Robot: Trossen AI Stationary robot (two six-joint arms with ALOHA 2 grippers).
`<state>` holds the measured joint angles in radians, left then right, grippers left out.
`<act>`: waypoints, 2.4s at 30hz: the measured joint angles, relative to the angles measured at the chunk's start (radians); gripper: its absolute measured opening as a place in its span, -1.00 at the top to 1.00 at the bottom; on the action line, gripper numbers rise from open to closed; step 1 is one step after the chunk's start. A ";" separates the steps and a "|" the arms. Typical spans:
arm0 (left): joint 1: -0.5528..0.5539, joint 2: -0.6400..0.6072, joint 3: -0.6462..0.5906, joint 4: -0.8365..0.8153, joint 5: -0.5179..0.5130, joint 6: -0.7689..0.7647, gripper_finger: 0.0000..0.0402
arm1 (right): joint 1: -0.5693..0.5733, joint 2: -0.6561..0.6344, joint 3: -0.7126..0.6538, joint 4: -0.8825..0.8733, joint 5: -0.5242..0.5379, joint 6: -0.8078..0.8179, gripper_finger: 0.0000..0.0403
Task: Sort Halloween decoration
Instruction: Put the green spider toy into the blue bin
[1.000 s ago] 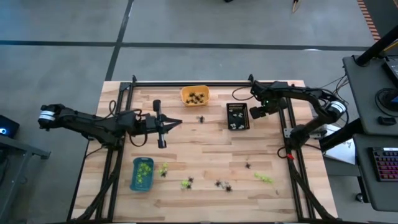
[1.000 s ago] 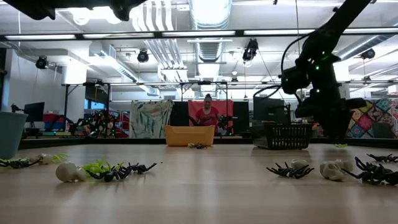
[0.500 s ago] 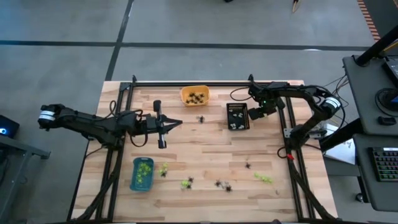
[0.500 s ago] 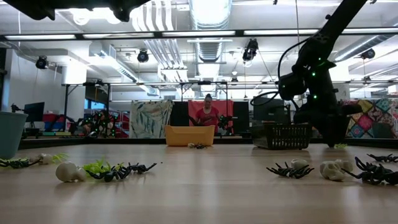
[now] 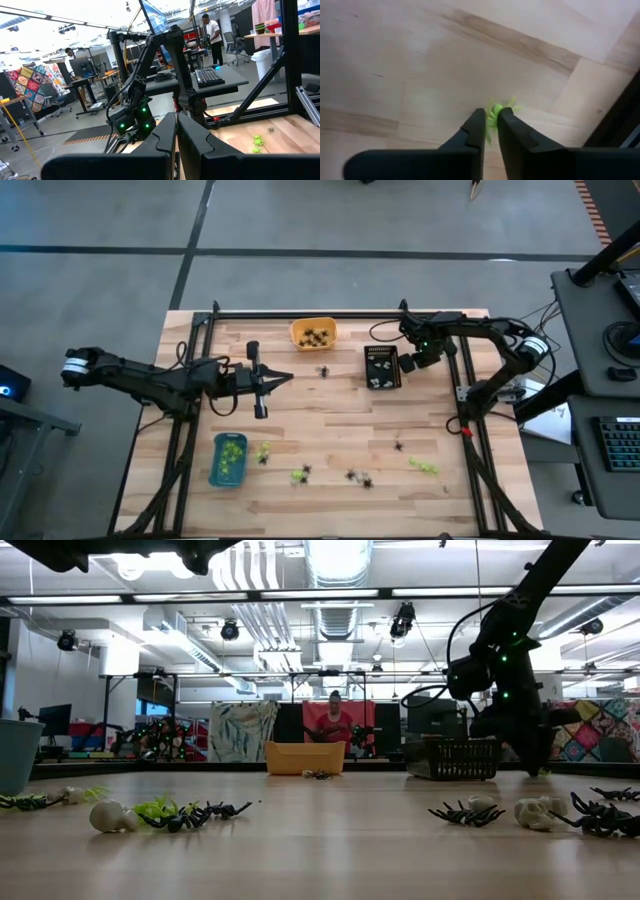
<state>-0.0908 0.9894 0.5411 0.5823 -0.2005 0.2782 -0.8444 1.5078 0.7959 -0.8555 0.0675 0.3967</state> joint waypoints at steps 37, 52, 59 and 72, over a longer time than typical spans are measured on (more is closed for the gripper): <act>-0.160 -0.068 0.034 0.125 0.000 -0.061 1.00 | 0.522 -0.593 0.030 0.577 -0.121 0.043 0.96; -0.217 -0.280 0.112 -0.021 0.000 -0.325 1.00 | 0.877 -0.066 0.094 1.560 -0.120 -0.325 0.96; -0.217 -0.338 0.100 -0.023 0.000 -0.374 1.00 | 0.877 0.198 0.283 1.682 -0.152 -0.378 0.96; -0.217 -0.405 0.098 -0.023 0.000 -0.366 1.00 | 0.879 0.582 0.671 1.769 -0.317 -0.406 0.96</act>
<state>-0.3080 0.5842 0.6392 0.5592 -0.2008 -0.0875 0.0351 2.0895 1.4673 0.9136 -0.2497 -0.0097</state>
